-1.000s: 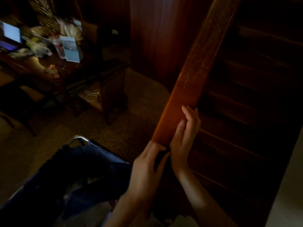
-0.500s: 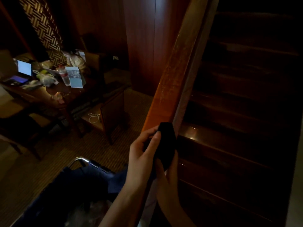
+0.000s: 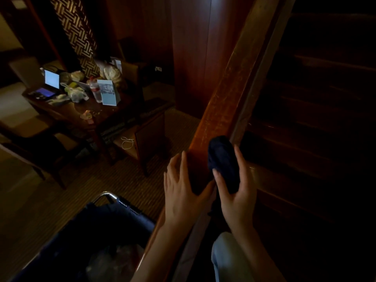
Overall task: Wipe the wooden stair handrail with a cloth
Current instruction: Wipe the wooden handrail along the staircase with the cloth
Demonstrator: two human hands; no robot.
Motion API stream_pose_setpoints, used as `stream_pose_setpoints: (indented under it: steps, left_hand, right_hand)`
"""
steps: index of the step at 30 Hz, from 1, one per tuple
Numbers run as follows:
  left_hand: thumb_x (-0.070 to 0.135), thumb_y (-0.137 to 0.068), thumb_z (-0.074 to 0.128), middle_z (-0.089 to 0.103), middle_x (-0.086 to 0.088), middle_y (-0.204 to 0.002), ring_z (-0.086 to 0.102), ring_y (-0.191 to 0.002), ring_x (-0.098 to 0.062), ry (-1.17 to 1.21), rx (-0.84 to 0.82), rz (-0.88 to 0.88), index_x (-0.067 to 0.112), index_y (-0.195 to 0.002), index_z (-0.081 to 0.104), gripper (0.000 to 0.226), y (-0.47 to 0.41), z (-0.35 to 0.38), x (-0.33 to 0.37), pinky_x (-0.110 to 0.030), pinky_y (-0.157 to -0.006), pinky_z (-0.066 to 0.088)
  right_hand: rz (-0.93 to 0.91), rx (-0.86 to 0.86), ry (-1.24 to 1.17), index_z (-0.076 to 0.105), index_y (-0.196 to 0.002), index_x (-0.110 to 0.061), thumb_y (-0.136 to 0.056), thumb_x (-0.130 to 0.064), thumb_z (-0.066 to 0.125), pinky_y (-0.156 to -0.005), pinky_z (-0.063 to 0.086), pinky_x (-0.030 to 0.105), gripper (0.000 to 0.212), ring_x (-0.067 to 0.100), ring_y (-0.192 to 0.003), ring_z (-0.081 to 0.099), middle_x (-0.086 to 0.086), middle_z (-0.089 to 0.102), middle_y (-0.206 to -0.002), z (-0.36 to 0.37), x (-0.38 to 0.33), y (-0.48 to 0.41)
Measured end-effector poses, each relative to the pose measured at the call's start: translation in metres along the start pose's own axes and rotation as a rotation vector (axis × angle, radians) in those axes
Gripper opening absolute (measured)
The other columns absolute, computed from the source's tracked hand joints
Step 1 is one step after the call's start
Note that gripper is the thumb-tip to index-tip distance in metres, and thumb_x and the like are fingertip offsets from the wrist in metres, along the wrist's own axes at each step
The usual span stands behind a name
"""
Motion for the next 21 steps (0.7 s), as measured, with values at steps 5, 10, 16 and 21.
stream_pose_setpoints:
  steps: [5, 10, 16, 21]
  left_hand:
    - [0.064, -0.08, 0.063, 0.034, -0.001, -0.149, 0.047, -0.125, -0.016, -0.026, 0.063, -0.035, 0.024, -0.155, 0.011, 0.1, -0.022, 0.01, 0.007, -0.038, -0.096, 0.049]
    - [0.069, -0.076, 0.054, 0.044, 0.002, -0.145, 0.037, -0.123, 0.001, -0.042, 0.149, -0.082, 0.023, -0.154, 0.022, 0.096, -0.012, 0.007, 0.006, -0.028, -0.097, 0.04]
    - [0.056, -0.079, 0.052, 0.042, -0.014, -0.148, 0.047, -0.129, -0.029, -0.2, 0.133, -0.247, 0.003, -0.15, 0.031, 0.091, -0.003, 0.014, 0.018, -0.04, -0.106, 0.036]
    - [0.043, -0.086, 0.049, 0.045, -0.012, -0.146, 0.037, -0.133, -0.019, -0.205, 0.13, -0.322, 0.001, -0.146, 0.036, 0.074, 0.0, 0.011, 0.015, -0.036, -0.11, 0.034]
  right_hand:
    - [-0.12, -0.12, 0.189, 0.055, -0.136, -0.013, -0.087, -0.03, 0.068, -0.082, 0.045, 0.008, 0.054, 0.018, -0.105, 0.063, 0.015, 0.06, -0.123, 0.0, 0.015, -0.038]
    - [-0.306, -0.201, 0.332, 0.071, -0.119, -0.021, -0.079, -0.055, 0.07, -0.078, 0.036, 0.01, 0.052, 0.014, -0.099, 0.049, 0.01, 0.045, -0.121, -0.008, 0.02, -0.061]
    - [-0.457, -0.518, 0.292, 0.074, -0.106, -0.016, -0.082, -0.037, 0.074, -0.068, 0.055, 0.028, 0.031, 0.023, -0.096, 0.061, 0.006, 0.046, -0.123, 0.005, -0.003, -0.061]
    - [-0.671, -0.781, 0.307, 0.065, -0.127, -0.014, -0.084, -0.017, 0.063, -0.062, 0.056, 0.025, 0.044, 0.02, -0.088, 0.065, 0.005, 0.064, -0.124, 0.036, -0.022, -0.038]
Point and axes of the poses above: each hand's wrist, its own y-axis away from the middle knuckle, its own z-axis out of the palm, x = y × z, the point moved 7 cm from there along -y, towards the middle knuckle
